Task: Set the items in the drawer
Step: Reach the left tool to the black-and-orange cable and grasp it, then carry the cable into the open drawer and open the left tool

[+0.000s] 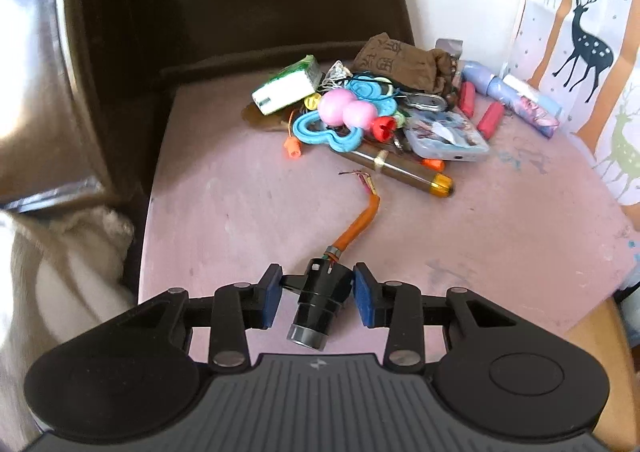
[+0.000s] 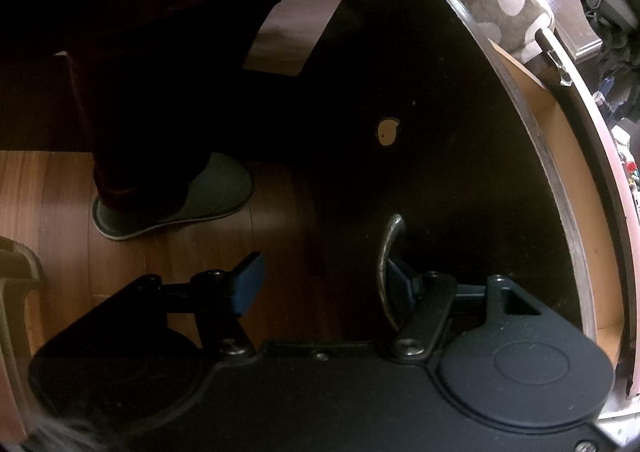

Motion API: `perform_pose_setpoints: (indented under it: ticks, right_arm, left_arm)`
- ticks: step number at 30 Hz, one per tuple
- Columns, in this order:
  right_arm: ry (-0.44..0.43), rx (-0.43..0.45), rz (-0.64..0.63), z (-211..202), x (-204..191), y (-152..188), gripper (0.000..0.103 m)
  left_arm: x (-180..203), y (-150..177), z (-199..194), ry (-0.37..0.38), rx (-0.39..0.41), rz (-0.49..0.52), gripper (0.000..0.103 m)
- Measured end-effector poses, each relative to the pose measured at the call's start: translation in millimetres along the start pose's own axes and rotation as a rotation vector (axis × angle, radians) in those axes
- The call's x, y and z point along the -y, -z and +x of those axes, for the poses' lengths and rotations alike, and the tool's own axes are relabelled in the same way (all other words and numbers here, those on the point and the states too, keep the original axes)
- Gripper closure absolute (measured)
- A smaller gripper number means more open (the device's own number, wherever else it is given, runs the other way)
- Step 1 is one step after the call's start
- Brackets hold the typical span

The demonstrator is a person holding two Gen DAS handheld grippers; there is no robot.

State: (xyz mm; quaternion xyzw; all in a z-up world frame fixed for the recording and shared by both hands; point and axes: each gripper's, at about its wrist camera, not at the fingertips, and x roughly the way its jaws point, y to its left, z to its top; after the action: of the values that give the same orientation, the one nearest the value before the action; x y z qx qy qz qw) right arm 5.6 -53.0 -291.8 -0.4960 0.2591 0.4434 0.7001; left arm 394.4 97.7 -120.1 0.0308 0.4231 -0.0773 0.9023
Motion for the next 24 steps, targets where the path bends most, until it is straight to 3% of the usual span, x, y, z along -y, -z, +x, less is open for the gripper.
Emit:
perform_pose_setpoints:
  ticks: [7,13,18,24]
  right_arm:
    - [0.004,0.0,-0.016,1.1,-1.9,0.5,0.036]
    - [0.007,-0.003,-0.02,2.3,-3.2,-0.5,0.036]
    - [0.008,-0.006,-0.019,3.2,-3.6,-1.1,0.036]
    - [0.006,-0.007,-0.019,3.3,-2.8,-1.1,0.036]
  left_arm:
    - [9.8,30.0,-42.3,0.029,0.045,-0.146,0.067]
    - [47.2,60.8,-84.1,0.105,0.065,-0.15,0.067]
    - [85.4,92.9,-96.2,0.167,0.013,-0.13,0.067]
    - [109.9,126.2,-69.3,0.163,-0.1,-0.139,0.067]
